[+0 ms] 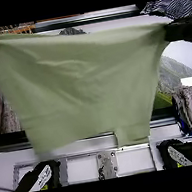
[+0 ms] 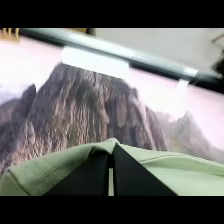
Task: Fold the clothes and pants, and hang the long-sleeved shirts on hangers.
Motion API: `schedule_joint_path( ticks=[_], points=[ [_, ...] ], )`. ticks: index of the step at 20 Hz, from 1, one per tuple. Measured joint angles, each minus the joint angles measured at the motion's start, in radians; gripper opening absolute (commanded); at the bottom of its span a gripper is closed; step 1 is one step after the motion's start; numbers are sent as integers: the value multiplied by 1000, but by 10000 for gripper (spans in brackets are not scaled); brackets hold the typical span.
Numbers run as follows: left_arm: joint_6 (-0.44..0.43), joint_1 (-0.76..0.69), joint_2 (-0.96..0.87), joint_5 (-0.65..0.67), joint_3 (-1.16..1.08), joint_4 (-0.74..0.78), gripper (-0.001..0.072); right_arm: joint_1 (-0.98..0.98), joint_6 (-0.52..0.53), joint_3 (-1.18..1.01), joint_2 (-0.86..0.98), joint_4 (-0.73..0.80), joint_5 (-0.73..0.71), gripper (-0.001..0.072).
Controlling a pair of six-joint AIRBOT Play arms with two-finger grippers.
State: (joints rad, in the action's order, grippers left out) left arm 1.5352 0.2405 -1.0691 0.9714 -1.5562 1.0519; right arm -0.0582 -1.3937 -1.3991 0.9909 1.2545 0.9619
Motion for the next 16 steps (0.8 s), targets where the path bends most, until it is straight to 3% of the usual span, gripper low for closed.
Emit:
schedule_joint_path(
  ticks=[2,3,4,5,11,16],
  points=[
    [0,-58,-154,-73,4,23,19,3,-5,0,134,0,-39,45],
    [-1,-81,-222,-96,-14,29,284,3,-6,0,192,0,-71,222],
    [-1,-100,-286,-110,-41,33,616,3,-7,-2,247,3,-111,470],
    [1,-115,-348,-116,-77,37,613,3,-7,-5,285,2,-144,592],
    [57,-103,-489,65,-219,124,614,-48,-10,-15,304,0,-206,586],
    [119,-26,-301,197,143,241,614,-77,-10,71,137,0,-82,586]
  ],
)
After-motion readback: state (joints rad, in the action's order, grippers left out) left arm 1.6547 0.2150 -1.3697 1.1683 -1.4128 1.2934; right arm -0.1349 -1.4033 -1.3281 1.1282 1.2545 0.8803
